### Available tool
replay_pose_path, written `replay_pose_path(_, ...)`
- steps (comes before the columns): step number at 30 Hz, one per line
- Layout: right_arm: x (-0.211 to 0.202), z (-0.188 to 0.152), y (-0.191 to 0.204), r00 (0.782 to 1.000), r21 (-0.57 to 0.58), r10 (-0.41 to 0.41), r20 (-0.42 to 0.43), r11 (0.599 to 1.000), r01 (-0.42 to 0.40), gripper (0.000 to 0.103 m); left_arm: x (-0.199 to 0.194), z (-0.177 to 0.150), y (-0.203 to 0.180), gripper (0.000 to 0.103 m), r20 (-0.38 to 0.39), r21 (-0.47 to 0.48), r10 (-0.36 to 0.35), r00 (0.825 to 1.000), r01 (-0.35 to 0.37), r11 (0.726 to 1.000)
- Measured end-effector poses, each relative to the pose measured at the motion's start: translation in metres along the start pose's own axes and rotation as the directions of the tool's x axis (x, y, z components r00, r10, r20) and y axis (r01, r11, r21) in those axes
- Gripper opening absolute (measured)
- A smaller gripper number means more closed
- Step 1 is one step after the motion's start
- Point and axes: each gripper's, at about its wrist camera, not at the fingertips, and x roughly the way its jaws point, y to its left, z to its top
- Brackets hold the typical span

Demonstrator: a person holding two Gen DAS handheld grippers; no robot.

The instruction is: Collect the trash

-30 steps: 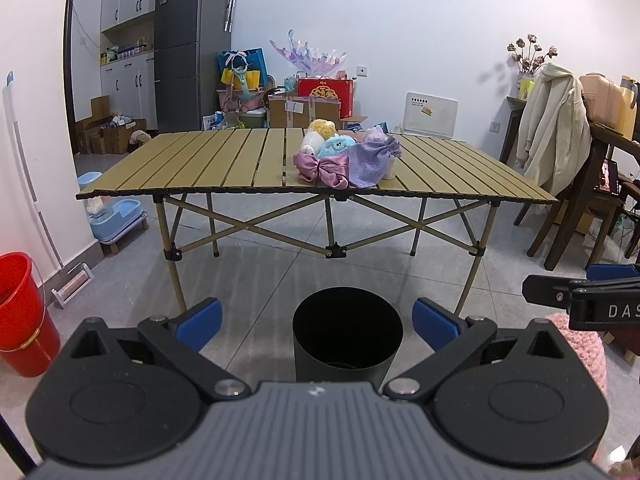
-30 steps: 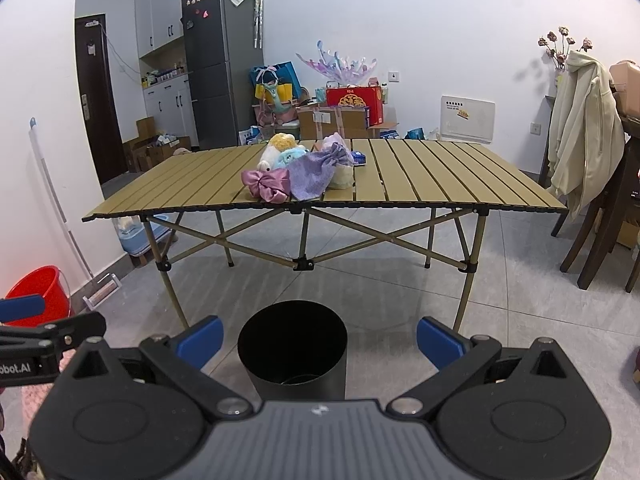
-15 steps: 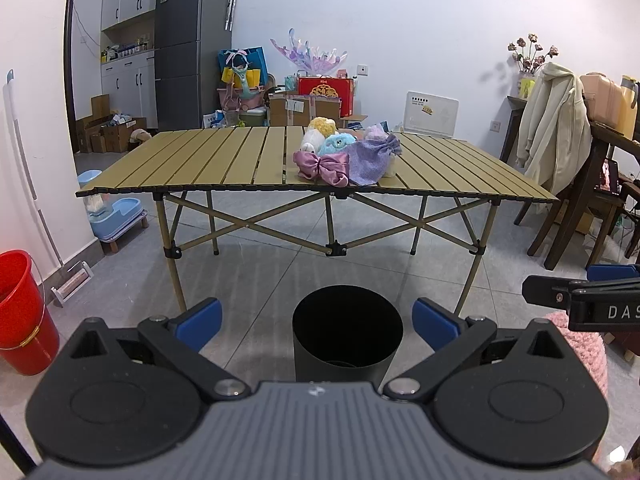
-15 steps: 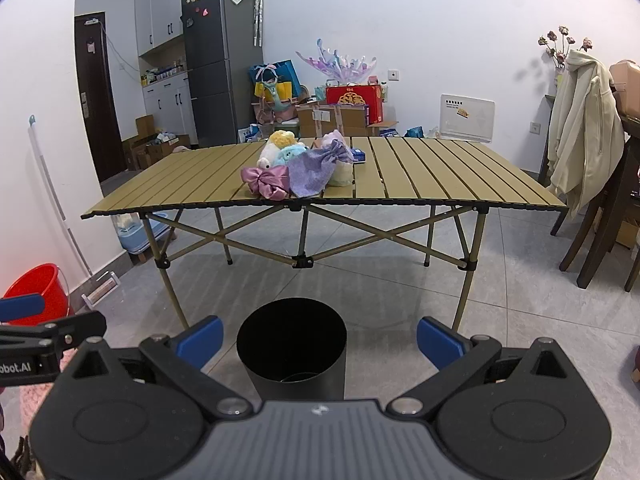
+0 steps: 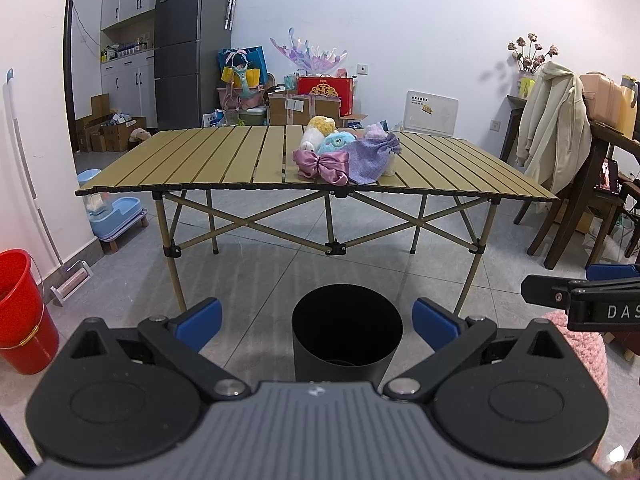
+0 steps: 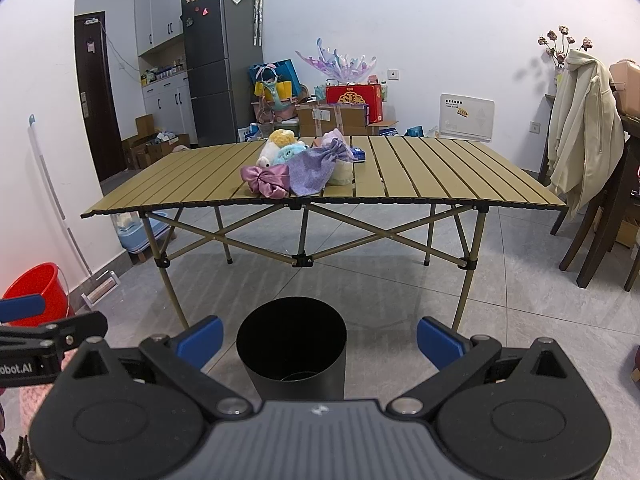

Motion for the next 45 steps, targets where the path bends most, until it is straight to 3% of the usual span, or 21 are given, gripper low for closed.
replay_pose_path(27,0.001,-0.001,-0.001,1.0,0.001,-0.001,0.006,1.0,0.001,0.103,0.001,-0.004,0.001,0.103,0.013,0.009,0.012,1.0,-0.012,1.0)
replay_pose_path(45,0.035,0.022,-0.009,0.997,-0.002,-0.008,0.071,1.0,0.008,0.103,0.042,0.017,0.003,0.103,0.021,0.016,0.02,1.0,-0.021,1.0)
